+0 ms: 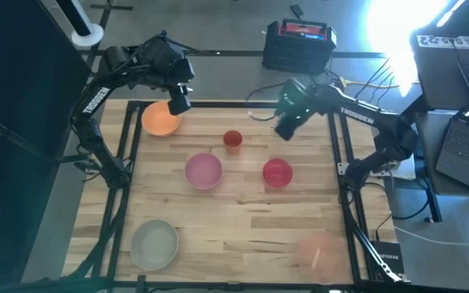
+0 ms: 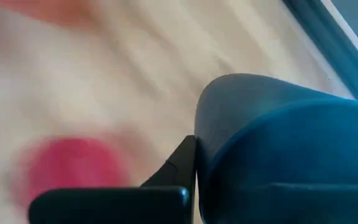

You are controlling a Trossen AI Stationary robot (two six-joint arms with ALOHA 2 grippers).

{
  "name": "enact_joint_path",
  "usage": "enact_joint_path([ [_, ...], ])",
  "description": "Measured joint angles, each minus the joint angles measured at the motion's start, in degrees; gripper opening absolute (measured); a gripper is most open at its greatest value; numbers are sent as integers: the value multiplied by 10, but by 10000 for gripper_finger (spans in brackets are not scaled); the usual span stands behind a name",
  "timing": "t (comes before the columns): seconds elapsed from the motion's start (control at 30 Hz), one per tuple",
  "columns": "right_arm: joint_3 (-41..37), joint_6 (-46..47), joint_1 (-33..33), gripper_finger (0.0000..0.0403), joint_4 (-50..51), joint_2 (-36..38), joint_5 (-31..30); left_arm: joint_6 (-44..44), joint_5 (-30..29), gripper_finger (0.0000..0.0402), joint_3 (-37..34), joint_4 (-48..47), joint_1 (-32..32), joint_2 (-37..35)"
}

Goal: Nest bowls inside each other
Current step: Stack the blue cup on top of the orange cup

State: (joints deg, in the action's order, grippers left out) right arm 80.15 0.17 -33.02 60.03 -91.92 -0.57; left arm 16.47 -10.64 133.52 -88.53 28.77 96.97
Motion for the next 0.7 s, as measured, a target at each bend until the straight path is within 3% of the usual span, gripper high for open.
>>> enact_joint_path([
  [0.27, 228, 6, 192, 0, 5, -67, 34, -39, 0, 121, 0, -18, 0, 0],
  [0.47, 385, -23, 215, 0, 110, -213, -3, -60, 0, 121, 0, -15, -7, 0],
  [0.7, 412, -33, 214, 0, 127, -264, -3, -66, 0, 121, 0, -15, -10, 0],
])
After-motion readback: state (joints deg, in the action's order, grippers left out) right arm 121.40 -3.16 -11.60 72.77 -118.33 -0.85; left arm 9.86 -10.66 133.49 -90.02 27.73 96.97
